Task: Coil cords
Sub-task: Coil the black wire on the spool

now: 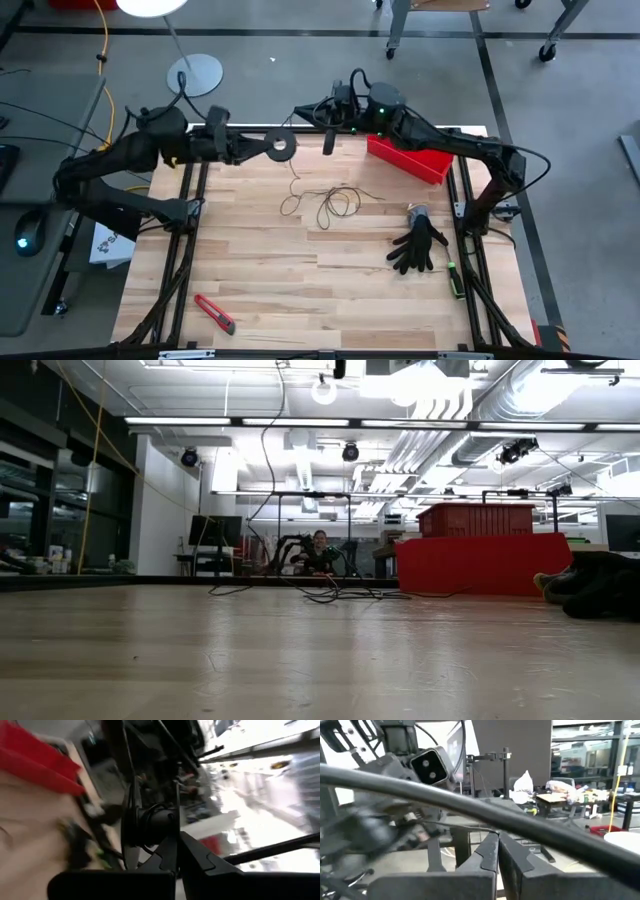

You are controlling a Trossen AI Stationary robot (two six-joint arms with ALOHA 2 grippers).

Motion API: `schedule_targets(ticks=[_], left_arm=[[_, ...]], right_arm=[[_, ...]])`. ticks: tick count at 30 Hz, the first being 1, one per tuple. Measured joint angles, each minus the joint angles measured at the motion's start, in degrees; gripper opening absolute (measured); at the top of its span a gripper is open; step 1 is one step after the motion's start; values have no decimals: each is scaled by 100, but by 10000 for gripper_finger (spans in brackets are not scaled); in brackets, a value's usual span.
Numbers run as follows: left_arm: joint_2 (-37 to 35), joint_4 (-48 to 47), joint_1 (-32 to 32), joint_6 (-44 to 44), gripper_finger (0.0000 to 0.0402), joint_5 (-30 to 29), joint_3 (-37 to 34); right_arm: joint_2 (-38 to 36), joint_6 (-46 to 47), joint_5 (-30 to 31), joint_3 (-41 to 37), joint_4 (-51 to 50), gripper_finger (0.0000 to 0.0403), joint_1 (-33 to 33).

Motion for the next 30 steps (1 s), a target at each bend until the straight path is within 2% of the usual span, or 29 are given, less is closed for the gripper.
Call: schedule_targets(ticks=[9, 14, 17, 22, 26, 30], left_arm=[[-25, -331, 644, 2511, 0, -394, 117], [34, -193, 773, 4042, 0, -859, 116], [133, 177, 828, 4665, 0, -1122, 115], [340, 938, 836, 5296, 0, -1039, 115], [481, 1489, 836, 5399, 0, -681, 112], [485, 1843, 836, 5411, 0, -350, 112]], right_arm=[[-251, -94, -83, 2, -748, 0, -90], [-314, -57, -186, 2, -831, 0, -15], [-312, 52, -200, 2, -896, 0, 60], [-290, 48, -202, 2, -969, 0, 217], [-290, -1, 61, 2, -1171, 1, 310], [-289, 60, 17, 2, -1516, 33, 302]])
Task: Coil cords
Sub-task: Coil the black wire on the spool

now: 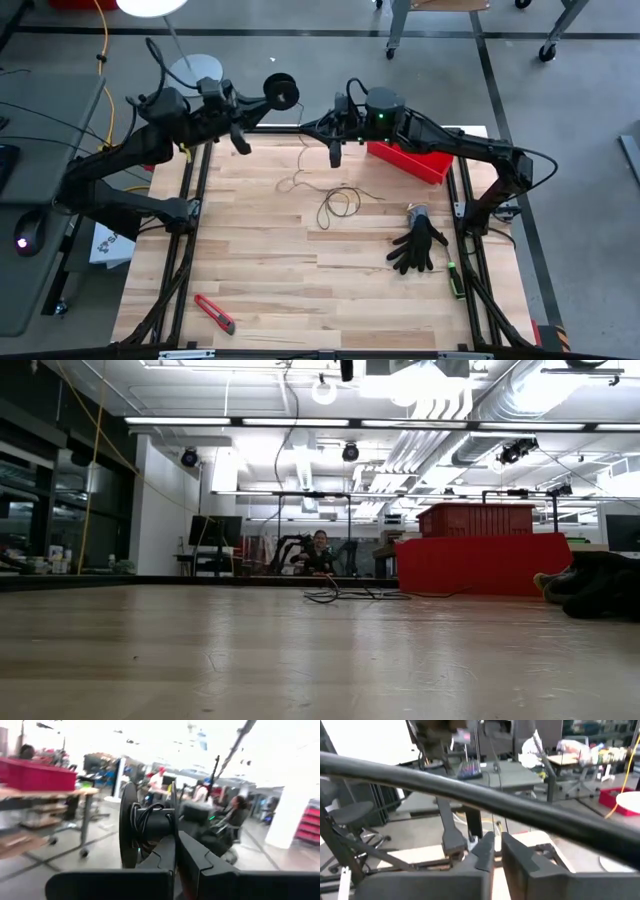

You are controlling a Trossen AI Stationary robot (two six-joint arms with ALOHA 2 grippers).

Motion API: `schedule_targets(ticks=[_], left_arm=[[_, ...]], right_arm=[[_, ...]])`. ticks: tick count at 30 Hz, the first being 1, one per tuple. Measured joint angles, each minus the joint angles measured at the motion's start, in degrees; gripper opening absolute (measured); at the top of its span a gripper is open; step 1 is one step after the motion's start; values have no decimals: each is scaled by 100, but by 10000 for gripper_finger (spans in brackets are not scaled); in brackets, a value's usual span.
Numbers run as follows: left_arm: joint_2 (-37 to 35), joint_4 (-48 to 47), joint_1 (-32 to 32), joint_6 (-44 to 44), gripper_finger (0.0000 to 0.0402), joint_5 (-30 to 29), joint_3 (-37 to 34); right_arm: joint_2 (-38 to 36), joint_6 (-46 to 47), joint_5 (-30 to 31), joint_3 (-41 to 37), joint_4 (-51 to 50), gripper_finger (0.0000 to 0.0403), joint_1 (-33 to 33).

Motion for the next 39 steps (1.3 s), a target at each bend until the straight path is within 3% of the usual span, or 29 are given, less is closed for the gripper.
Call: schedule_targets(ticks=[8, 12, 23, 32, 39], left_arm=[[-194, 30, 26, -146, 0, 328, 0], [-131, 110, 22, -316, 0, 462, 0], [21, 584, 22, -417, 0, 530, 0], [36, 614, 22, -458, 0, 533, 0], [183, 746, 22, -460, 0, 574, 0]], right_arm=[[-65, -23, 240, -2, -129, 178, 84], [-15, -263, 833, -2, 81, 213, 183], [31, -165, 1201, -2, 343, 213, 166], [33, 53, 1224, -2, 430, 150, 175], [33, 324, 1135, -2, 443, 145, 177]])
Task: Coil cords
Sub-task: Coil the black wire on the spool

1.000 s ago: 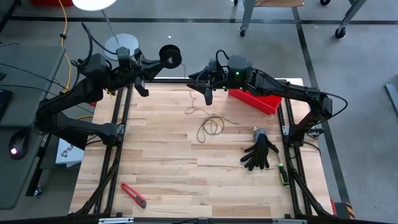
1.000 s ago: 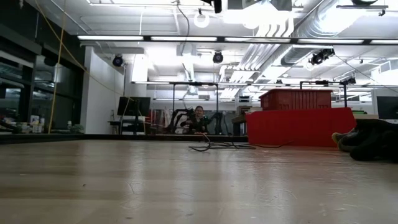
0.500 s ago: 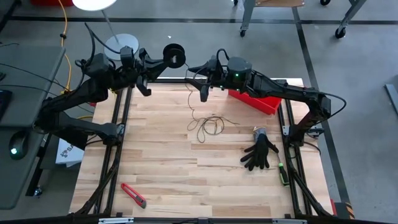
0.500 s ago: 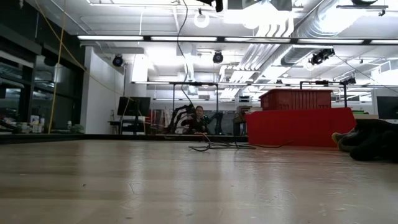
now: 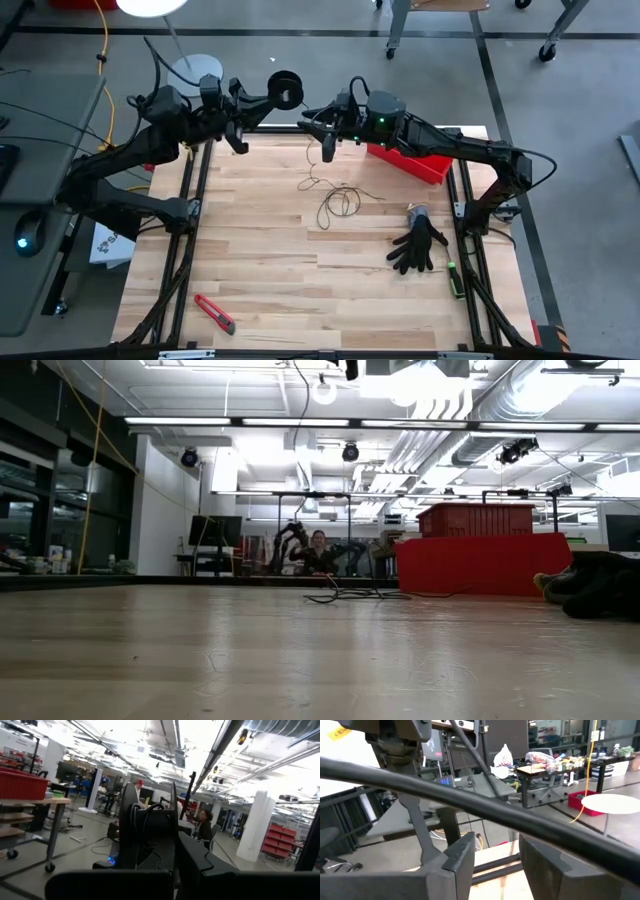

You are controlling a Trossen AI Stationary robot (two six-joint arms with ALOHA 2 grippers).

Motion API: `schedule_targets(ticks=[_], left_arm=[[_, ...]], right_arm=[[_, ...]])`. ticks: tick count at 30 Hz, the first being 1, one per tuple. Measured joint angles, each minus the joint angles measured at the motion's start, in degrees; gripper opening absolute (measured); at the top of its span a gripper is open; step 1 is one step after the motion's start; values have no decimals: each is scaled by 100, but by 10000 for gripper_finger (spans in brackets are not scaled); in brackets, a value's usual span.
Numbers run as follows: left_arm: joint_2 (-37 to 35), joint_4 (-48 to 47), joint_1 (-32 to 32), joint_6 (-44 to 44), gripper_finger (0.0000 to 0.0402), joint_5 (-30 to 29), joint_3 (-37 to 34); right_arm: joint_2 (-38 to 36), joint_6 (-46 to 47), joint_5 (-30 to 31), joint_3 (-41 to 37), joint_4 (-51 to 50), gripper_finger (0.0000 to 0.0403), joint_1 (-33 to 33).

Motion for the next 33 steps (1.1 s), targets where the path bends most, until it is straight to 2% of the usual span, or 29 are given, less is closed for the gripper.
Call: schedule_targets(ticks=[5, 10, 14, 17, 22, 27, 33], left_arm=[[43, 127, 0, 10, 0, 87, -1], [-14, 159, 0, 41, 0, 87, -1], [-27, 133, 0, 38, 0, 87, -1], [-27, 125, 1, 39, 0, 81, 0], [-27, 140, 4, -75, 0, 2, -1], [-16, 244, 20, -746, 0, -506, 0], [141, 740, 81, -2412, 0, -472, 0]], right_arm=[[2, 5, -9, 0, -4, 139, 0], [2, -68, 26, 0, -4, 112, -2], [2, -148, 25, 0, -5, 72, -2], [2, -251, 26, 0, -5, 17, -1], [2, -185, 35, 0, -7, 3, 101], [4, -253, 24, 0, 286, 1, 492], [119, -384, 317, 0, 1165, 1, 868]])
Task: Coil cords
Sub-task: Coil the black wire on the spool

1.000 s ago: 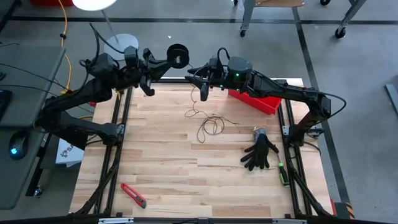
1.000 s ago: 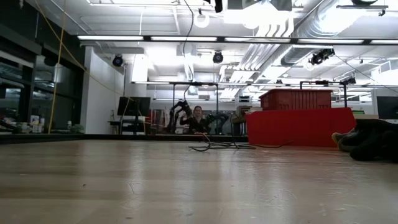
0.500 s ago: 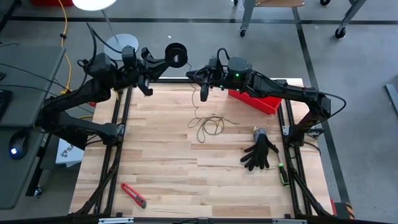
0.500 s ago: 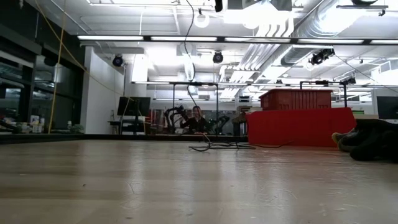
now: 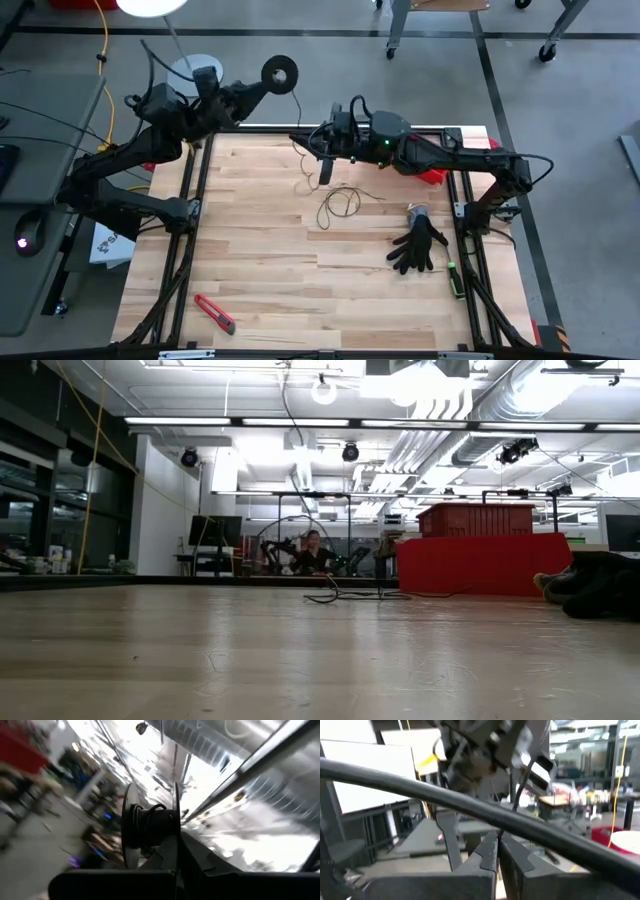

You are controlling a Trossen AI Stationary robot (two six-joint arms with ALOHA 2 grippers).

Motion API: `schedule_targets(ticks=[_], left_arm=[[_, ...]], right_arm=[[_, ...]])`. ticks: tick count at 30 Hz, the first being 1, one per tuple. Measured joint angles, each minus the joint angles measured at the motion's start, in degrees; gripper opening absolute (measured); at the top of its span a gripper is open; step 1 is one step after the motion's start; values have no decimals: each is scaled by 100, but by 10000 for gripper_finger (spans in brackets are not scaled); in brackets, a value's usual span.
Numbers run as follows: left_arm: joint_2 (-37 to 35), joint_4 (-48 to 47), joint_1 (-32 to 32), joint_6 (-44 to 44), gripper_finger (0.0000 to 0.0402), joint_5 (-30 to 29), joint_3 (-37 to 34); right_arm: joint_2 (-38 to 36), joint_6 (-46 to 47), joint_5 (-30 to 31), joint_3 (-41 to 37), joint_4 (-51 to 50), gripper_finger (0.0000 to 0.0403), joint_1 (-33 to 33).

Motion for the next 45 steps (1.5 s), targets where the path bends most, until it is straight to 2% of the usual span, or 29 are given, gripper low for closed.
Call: schedule_targets(ticks=[6, 12, 16, 45], left_arm=[[287, 270, -8, -1740, 0, 265, -2], [603, 614, -95, -2579, 0, 737, -4], [638, 635, -89, -2511, 0, 985, -4], [485, 648, -72, -2505, 0, 1001, -4]], right_arm=[[178, 54, -6, -2, 241, 0, 108], [303, 190, -40, -4, 431, 0, 151], [303, 192, -52, -2, 426, 0, 148], [303, 540, -162, -2, 77, 0, -9]])
